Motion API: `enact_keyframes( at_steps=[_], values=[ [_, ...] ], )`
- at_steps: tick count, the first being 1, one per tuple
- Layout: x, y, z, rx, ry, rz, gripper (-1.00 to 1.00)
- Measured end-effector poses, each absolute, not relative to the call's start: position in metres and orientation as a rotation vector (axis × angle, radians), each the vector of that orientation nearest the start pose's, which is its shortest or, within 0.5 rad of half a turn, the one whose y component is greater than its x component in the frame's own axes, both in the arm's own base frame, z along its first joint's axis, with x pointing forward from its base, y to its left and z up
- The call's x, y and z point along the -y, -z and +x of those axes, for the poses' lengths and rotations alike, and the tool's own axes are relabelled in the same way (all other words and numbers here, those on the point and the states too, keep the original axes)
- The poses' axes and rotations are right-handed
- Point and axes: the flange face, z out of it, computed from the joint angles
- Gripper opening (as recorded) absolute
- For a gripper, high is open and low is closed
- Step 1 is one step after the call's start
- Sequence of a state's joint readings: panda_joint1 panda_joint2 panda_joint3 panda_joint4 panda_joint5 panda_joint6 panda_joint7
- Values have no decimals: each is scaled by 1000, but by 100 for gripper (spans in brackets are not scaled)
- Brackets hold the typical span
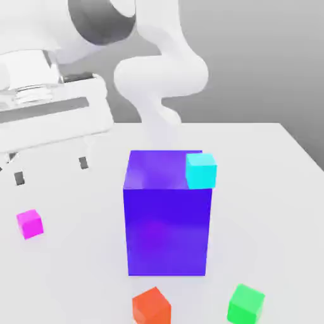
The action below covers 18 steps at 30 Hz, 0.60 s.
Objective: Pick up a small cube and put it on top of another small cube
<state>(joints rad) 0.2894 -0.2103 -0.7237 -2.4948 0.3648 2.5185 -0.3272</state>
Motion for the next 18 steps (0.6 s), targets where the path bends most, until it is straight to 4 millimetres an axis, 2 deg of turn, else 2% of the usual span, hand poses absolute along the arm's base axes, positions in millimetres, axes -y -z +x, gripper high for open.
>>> enact_keyframes(
  at_steps=[4,9,14,18],
  values=[
    [225,-314,407,-493,349,-2815,0],
    [260,-264,369,-446,276,-2881,0],
    [285,-226,327,-365,194,-2962,0],
    [306,-206,288,-302,120,-3033,0]
  ],
)
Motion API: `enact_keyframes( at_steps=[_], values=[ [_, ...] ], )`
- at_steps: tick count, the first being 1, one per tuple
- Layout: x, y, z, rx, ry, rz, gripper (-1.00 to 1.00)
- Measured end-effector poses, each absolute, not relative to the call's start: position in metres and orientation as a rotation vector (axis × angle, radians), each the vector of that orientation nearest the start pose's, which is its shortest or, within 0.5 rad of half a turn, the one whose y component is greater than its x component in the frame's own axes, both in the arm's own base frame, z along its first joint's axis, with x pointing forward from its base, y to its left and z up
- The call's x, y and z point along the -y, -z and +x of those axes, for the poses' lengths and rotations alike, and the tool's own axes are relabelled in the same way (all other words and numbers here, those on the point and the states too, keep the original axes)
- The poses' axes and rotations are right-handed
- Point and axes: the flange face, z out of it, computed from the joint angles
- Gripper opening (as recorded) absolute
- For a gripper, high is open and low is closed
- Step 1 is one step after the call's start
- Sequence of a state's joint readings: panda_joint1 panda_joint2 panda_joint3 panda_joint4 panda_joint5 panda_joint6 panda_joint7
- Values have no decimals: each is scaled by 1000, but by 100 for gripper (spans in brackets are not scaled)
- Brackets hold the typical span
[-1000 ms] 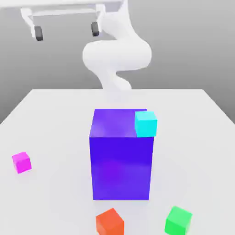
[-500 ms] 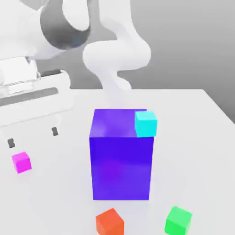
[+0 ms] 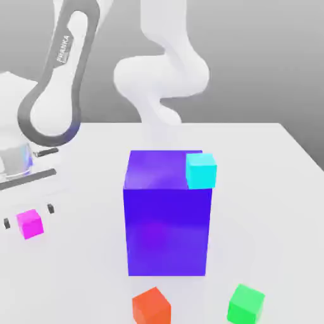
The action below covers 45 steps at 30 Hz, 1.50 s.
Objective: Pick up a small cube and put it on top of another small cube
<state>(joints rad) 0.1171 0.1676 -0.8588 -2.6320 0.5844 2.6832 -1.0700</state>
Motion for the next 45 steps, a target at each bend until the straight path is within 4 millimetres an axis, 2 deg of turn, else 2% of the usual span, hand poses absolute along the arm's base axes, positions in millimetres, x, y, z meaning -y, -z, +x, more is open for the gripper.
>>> enact_keyframes(
  at_steps=[5,9,14,15,21,31,32,33,35,37,39,41,45],
  values=[
    [329,-192,239,-223,17,-3123,0],
    [335,-173,234,-206,3,-3147,0],
    [334,-136,232,-207,0,-3142,0],
    [333,-129,232,-209,0,-3139,-100],
    [332,-126,231,-210,0,-3135,-100],
    [333,-187,232,-208,0,-3138,-100],
    [332,-190,239,-185,-6,-3142,-100],
    [327,-192,259,-122,-14,-3151,-100],
    [304,-195,308,53,-27,-3161,-100],
    [270,-198,359,244,-37,-3162,-100],
    [225,-201,409,449,-42,-3151,-100],
    [177,-204,446,630,-41,-3127,-100],
    [78,-212,491,939,-30,-3064,-100]
  ],
)
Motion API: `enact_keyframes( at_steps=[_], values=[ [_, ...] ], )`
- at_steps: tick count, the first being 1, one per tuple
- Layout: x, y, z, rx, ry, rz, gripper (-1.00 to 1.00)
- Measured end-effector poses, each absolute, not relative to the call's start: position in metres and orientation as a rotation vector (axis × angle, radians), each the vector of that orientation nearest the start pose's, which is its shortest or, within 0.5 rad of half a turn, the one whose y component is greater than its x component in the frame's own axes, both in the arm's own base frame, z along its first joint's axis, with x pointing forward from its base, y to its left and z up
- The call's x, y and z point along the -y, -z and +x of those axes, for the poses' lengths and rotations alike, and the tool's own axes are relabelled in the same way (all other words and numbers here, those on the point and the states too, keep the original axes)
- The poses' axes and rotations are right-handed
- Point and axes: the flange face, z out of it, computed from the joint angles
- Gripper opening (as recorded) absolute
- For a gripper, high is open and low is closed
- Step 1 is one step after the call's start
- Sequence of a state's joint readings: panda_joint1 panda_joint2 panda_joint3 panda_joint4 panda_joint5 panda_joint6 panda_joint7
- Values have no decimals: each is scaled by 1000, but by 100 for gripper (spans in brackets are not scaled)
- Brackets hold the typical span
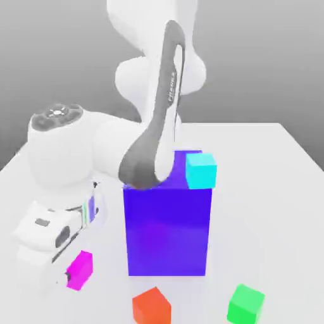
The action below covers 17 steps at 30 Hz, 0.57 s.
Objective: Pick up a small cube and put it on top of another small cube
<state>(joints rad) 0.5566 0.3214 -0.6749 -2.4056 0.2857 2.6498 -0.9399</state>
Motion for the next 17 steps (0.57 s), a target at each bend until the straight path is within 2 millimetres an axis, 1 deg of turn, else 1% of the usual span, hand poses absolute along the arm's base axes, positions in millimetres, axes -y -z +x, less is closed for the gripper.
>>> enact_keyframes(
  at_steps=[2,4,6,8,9,10,11,13,14,17],
  values=[
    [28,-216,503,1080,-21,-3021,-100],
    [-21,-223,507,1217,-12,-2964,-100],
    [-71,-230,504,1352,-5,-2892,-100],
    [-122,-238,491,1484,-2,-2798,-100],
    [-139,-236,484,1528,-1,-2760,-100],
    [-147,-228,481,1551,0,-2740,-100],
    [-152,-218,480,1562,1,-2729,-100],
    [-154,-192,478,1569,0,-2722,-100],
    [-154,-183,477,1569,-1,-2721,100],
    [-154,-183,477,1569,-1,-2721,100]
  ],
)
